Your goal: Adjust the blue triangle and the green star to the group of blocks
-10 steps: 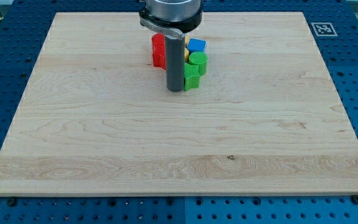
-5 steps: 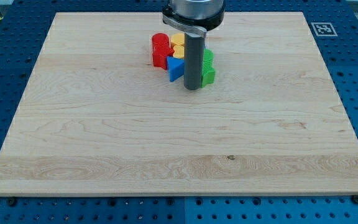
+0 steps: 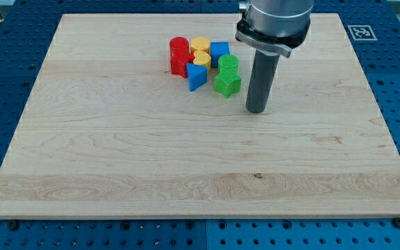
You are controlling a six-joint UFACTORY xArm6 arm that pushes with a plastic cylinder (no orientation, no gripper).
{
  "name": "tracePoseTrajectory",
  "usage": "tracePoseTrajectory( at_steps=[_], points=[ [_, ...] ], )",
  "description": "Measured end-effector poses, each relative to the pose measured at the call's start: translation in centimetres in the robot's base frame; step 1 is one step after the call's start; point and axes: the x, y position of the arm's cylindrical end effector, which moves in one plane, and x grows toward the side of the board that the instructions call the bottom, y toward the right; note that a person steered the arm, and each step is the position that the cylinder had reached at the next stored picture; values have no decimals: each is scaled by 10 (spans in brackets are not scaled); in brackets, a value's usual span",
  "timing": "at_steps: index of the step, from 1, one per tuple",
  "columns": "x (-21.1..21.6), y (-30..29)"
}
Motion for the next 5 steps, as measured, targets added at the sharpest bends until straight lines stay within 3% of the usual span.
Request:
tracePoseTrajectory(
  at_steps=[1, 5],
  points=[
    [-24, 0],
    [-30, -25]
  ],
)
